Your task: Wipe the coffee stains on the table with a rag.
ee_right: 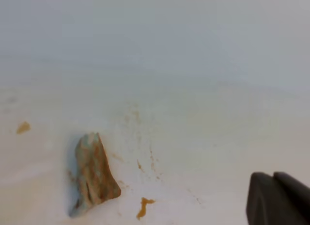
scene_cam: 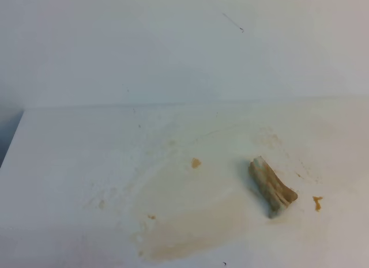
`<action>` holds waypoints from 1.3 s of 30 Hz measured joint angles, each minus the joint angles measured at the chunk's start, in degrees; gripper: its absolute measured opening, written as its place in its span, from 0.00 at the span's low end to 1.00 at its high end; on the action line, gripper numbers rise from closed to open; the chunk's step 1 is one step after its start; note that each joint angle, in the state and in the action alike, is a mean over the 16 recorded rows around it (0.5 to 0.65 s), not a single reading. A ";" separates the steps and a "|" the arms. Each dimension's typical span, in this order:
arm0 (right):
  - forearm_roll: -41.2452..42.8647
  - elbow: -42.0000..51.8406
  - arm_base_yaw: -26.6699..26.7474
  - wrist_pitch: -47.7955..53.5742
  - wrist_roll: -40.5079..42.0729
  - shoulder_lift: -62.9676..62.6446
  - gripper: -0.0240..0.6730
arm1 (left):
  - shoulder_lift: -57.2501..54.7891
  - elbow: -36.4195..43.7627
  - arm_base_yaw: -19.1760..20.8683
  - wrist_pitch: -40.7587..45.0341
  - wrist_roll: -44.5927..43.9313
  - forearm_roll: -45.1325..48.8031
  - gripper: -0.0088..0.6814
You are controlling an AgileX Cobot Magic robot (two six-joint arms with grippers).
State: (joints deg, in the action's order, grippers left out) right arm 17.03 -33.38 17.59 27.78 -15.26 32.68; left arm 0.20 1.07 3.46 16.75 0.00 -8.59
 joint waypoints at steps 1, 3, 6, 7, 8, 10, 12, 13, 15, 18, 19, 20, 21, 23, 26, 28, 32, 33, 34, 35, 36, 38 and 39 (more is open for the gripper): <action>0.59 0.57 0.00 -0.60 -0.51 0.05 0.03 | 0.00 -0.13 0.00 0.00 0.00 0.00 0.01; 1.37 1.30 0.00 -1.48 -1.23 0.13 0.03 | 0.00 0.00 0.00 0.00 0.00 0.00 0.01; 1.77 1.57 0.00 -2.16 -1.66 0.17 0.03 | 0.00 0.27 0.00 0.00 0.00 0.00 0.01; 1.83 1.58 0.00 -2.28 -1.72 0.17 0.03 | 0.00 0.27 0.00 0.00 0.00 0.00 0.01; 1.87 1.58 0.00 -2.36 -1.76 0.17 0.03 | 0.00 0.40 0.00 0.00 0.00 0.00 0.01; 1.91 1.58 0.00 -2.42 -1.81 0.17 0.03 | -0.10 0.40 -0.01 0.00 0.00 0.00 0.01; 1.93 1.60 -0.01 -2.42 -1.85 0.08 0.03 | 0.00 0.40 0.00 0.00 0.00 0.00 0.01; 1.94 1.60 -0.04 -2.42 -1.87 -0.04 0.03 | 0.00 0.40 0.00 0.00 0.00 0.00 0.01; 1.96 1.61 -0.25 -2.40 -1.90 -0.46 0.03 | 0.10 0.54 0.01 0.00 0.00 0.00 0.01; 1.96 1.63 -1.09 -2.38 -1.92 -1.62 0.03 | 0.10 0.80 0.01 0.00 0.00 0.00 0.01; 1.96 1.64 -1.56 -2.37 -1.93 -2.16 0.03 | 0.10 0.80 0.01 0.00 0.00 0.00 0.01; 1.96 1.64 -2.12 -2.36 -1.94 -2.79 0.03 | 0.20 0.80 0.01 0.00 0.00 0.00 0.01; 1.96 1.65 -2.78 -2.35 -1.95 -3.51 0.03 | 0.20 0.80 0.01 0.00 0.00 0.00 0.01; 1.96 1.66 -4.38 -2.32 -1.97 -5.20 0.03 | 0.30 0.80 0.02 0.00 0.00 0.00 0.01; 1.96 1.68 -7.40 -2.29 -2.00 -8.15 0.03 | 0.30 0.94 0.02 0.00 0.00 0.00 0.01; 1.98 1.67 -9.62 -2.27 -2.01 -10.13 0.03 | 0.20 1.07 0.01 0.00 0.00 0.00 0.01; 2.01 1.67 -13.73 -2.24 -2.04 -13.48 0.03 | 0.30 1.07 0.02 0.00 0.00 0.00 0.01; 2.02 1.68 -14.59 -2.25 -2.05 -14.15 0.03 | 0.20 1.07 0.01 0.00 0.00 0.00 0.01; 2.02 1.71 -15.37 -2.27 -2.06 -14.73 0.03 | 0.20 1.07 0.01 0.00 0.00 0.00 0.01; 2.03 1.78 -16.05 -2.31 -2.06 -15.24 0.03 | 0.30 1.07 0.02 0.00 0.00 0.00 0.01; 2.04 1.89 -16.63 -2.37 -2.07 -15.66 0.03 | 0.20 1.07 0.01 0.00 0.00 0.00 0.01; 2.05 2.31 -17.50 -2.51 -2.08 -16.24 0.03 | 0.30 1.07 0.02 0.00 0.00 0.00 0.01; 2.06 2.61 -17.80 -2.58 -2.08 -16.41 0.03 | 0.20 1.07 0.01 0.00 0.00 0.00 0.01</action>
State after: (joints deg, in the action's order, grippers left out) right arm 19.10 -30.77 -0.21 25.20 -17.33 16.27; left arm 0.40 2.15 3.48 16.75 0.00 -8.58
